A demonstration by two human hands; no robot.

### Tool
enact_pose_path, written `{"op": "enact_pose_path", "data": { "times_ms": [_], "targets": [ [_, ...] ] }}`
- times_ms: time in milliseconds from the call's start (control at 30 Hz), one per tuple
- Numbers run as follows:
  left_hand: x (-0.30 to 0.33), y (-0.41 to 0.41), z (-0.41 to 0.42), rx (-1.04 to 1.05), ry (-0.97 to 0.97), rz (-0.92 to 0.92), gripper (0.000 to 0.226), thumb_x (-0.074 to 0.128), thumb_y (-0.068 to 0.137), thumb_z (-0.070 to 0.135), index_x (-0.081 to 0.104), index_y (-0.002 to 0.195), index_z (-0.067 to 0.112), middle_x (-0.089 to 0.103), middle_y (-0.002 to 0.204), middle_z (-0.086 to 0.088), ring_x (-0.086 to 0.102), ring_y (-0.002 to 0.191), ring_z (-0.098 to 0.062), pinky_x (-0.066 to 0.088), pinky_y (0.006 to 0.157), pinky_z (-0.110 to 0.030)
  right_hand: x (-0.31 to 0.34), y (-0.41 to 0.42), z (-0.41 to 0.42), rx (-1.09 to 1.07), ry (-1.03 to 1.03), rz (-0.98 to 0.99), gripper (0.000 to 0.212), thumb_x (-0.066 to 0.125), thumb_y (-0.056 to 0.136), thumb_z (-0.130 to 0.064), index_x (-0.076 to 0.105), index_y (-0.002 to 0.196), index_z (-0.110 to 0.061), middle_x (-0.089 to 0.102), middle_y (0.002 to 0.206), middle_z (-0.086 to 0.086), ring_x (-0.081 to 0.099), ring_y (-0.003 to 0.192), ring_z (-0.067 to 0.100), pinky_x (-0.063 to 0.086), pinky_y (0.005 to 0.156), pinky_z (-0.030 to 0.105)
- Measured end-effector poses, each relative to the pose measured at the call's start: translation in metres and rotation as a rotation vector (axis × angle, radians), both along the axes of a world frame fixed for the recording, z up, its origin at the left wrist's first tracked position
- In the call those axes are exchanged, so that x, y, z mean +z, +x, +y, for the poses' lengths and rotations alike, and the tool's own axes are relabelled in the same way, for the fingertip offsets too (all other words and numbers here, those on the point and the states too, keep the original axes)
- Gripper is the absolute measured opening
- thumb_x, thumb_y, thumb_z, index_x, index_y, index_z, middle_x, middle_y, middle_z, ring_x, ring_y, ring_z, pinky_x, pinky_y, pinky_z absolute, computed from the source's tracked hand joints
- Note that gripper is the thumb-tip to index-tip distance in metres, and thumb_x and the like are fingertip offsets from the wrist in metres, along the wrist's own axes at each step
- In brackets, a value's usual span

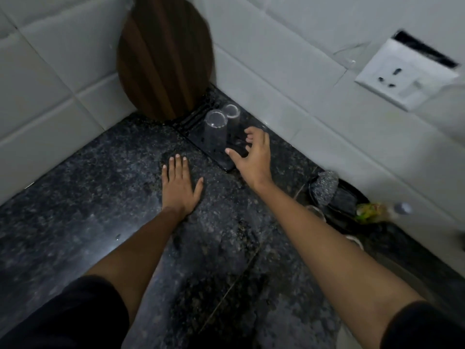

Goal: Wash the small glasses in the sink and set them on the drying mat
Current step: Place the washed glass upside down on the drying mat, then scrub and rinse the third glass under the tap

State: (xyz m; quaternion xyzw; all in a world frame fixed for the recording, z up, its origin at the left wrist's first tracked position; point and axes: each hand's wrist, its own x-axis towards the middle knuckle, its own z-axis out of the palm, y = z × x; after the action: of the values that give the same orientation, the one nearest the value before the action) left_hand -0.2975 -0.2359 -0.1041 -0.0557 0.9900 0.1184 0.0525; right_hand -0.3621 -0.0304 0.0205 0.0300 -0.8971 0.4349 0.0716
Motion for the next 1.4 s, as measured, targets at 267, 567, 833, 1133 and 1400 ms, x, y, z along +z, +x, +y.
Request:
{"op": "enact_pose_path", "data": {
  "times_ms": [267, 567, 833, 1133, 1400],
  "targets": [
    [0.028, 0.042, 0.089, -0.140, 0.185, -0.008, 0.074, 0.045, 0.105, 0.054, 0.038, 0.157, 0.001, 0.036, 0.165, -0.024, 0.030, 0.155, -0.040, 0.018, 0.130, -0.050, 0.036, 0.098, 0.130, -0.006, 0.169, 0.025, 0.053, 0.080, 0.091, -0.030, 0.056, 0.135, -0.014, 0.055, 0.130, 0.006, 0.056, 0.122, 0.017, 0.048, 0.104, 0.034],
    [0.022, 0.146, 0.232, -0.423, 0.164, -0.057, 0.088, 0.037, 0.100, 0.065, 0.032, 0.161, 0.002, 0.025, 0.170, -0.022, 0.019, 0.159, -0.037, 0.012, 0.131, -0.049, 0.032, 0.204, 0.251, -0.107, 0.307, -0.197, 0.095, 0.077, 0.083, -0.062, 0.040, 0.157, -0.014, 0.045, 0.154, 0.010, 0.043, 0.144, 0.028, 0.042, 0.117, 0.043],
    [0.004, 0.166, 0.242, -0.472, 0.011, -0.008, 0.090, 0.021, 0.107, 0.065, 0.008, 0.166, -0.001, 0.004, 0.174, -0.024, -0.001, 0.162, -0.037, 0.002, 0.132, -0.051, 0.002, 0.224, 0.260, -0.106, 0.306, -0.365, 0.096, 0.086, 0.083, -0.045, 0.034, 0.160, -0.020, 0.041, 0.157, 0.007, 0.050, 0.138, 0.030, 0.048, 0.109, 0.050],
    [0.004, 0.164, 0.241, -0.485, 0.035, -0.009, 0.090, 0.021, 0.107, 0.065, 0.007, 0.165, -0.002, 0.005, 0.173, -0.025, -0.001, 0.162, -0.037, 0.000, 0.132, -0.049, -0.007, 0.226, 0.256, -0.276, 0.136, -0.256, 0.076, 0.093, 0.073, -0.032, 0.053, 0.137, -0.018, 0.064, 0.128, 0.006, 0.064, 0.114, 0.024, 0.053, 0.092, 0.036],
    [0.027, 0.197, 0.279, -0.561, 0.208, 0.078, 0.066, 0.051, 0.105, 0.043, 0.046, 0.152, -0.002, 0.045, 0.158, -0.026, 0.039, 0.148, -0.042, 0.027, 0.127, -0.051, 0.005, 0.293, 0.322, -0.497, -0.049, -0.135, 0.081, 0.096, 0.065, -0.040, 0.057, 0.134, -0.022, 0.070, 0.120, -0.003, 0.067, 0.105, 0.013, 0.055, 0.090, 0.030]
  ]
}}
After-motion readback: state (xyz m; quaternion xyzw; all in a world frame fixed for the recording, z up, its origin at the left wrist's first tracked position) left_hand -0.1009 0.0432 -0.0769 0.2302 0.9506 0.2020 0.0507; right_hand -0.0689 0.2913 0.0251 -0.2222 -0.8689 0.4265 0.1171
